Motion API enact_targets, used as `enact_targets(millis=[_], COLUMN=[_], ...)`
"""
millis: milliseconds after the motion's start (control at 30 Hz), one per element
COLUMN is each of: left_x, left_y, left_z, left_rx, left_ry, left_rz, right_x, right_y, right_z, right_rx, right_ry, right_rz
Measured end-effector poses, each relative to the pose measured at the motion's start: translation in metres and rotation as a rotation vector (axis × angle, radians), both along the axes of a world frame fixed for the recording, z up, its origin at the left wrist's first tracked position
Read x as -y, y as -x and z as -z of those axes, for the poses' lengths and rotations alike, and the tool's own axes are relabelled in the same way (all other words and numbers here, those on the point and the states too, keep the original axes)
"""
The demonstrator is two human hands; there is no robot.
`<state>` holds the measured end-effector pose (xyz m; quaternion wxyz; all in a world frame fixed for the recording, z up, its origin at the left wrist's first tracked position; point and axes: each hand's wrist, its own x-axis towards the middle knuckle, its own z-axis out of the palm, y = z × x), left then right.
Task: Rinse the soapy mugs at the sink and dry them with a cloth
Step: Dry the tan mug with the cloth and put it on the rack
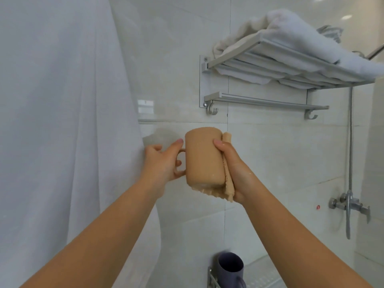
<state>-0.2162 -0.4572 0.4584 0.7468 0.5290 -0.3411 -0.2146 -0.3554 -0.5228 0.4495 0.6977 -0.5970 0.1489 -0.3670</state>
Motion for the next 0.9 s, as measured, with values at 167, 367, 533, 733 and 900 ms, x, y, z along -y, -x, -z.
enact_targets(millis=[167, 367, 533, 733, 900], left_x=[-0.004, 0.007, 0.002, 0.000, -0.001], left_y=[0.003, 0.015, 0.028, 0.039, 0.046], left_z=[0.004, 0.009, 0.003, 0.001, 0.001], left_rx=[-0.128, 0.019, 0.047, 0.035, -0.024], left_ry=[-0.098, 0.063, 0.190, 0.248, 0.233], left_rz=[0.220, -0.043, -0.093, -0.072, 0.029], right_x=[0.001, -0.005, -0.015, -0.030, -0.041], right_y=[0.006, 0.005, 0.007, -0.002, -0.013], right_z=[0.007, 0.001, -0.012, -0.005, 0.005], right_rx=[-0.051, -0.094, -0.156, -0.152, -0.254], right_ry=[-0.031, 0.064, 0.312, 0.658, 1.026], right_rz=[-0.044, 0.158, 0.403, 0.770, 1.008])
